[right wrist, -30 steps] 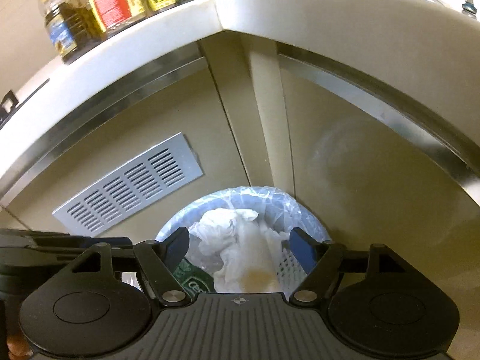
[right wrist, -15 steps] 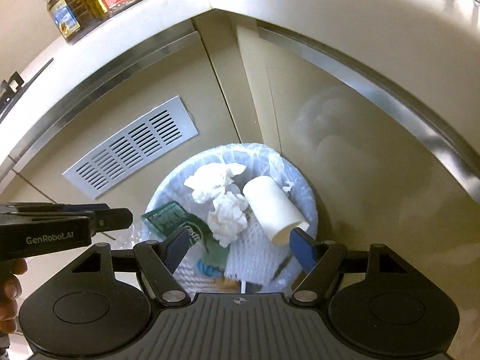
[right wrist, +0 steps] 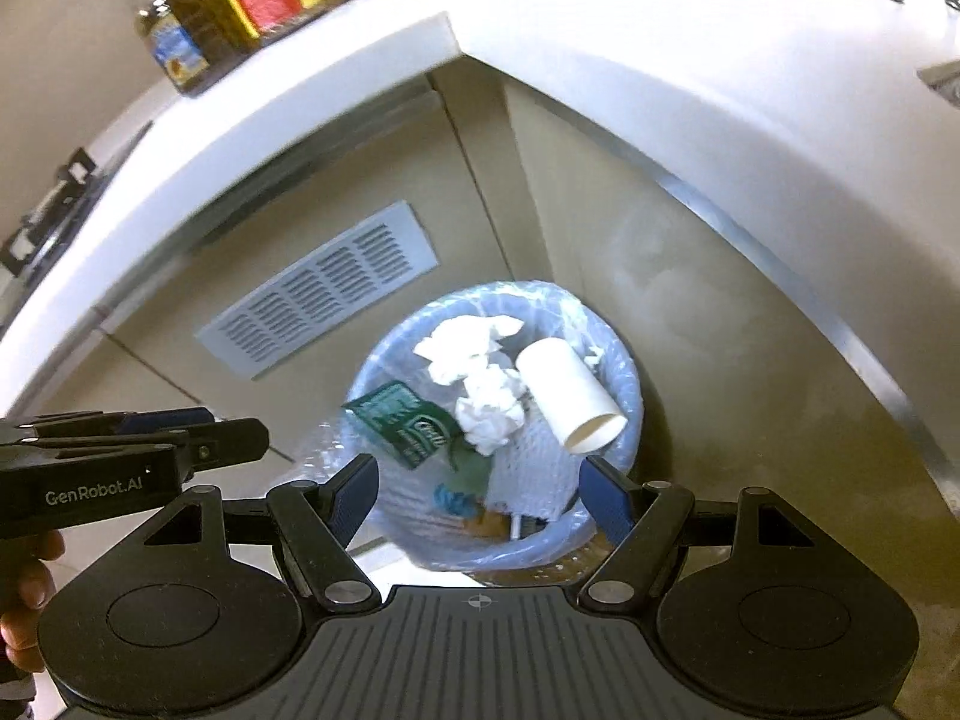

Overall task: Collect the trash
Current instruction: 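Raise both tools back toward the counter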

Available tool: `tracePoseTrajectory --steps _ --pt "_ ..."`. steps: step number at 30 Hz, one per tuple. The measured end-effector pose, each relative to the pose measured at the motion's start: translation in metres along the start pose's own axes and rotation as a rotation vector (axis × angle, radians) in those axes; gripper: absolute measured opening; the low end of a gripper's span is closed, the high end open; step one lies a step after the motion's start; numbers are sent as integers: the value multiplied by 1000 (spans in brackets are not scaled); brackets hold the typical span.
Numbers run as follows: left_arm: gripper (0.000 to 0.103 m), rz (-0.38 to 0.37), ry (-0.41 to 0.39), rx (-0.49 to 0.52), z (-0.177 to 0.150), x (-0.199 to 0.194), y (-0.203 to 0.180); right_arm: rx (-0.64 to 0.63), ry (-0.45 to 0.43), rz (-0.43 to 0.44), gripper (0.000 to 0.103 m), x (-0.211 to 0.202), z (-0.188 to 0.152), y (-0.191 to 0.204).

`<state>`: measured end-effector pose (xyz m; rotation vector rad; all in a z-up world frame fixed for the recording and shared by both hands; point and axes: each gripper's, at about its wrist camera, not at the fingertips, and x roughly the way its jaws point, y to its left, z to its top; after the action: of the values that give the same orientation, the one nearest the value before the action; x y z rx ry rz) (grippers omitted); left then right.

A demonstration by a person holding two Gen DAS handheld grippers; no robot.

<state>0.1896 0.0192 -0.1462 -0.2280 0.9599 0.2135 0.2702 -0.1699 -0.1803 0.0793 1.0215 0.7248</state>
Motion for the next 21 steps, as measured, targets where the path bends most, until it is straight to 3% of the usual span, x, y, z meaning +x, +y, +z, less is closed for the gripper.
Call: tracePoseTrajectory --steps 8,21 --pt "50 30 -71 15 12 -41 -5 -39 -49 63 74 -30 9 17" --pt "50 -21 -182 53 65 -66 -2 -38 -188 106 74 -69 53 28"
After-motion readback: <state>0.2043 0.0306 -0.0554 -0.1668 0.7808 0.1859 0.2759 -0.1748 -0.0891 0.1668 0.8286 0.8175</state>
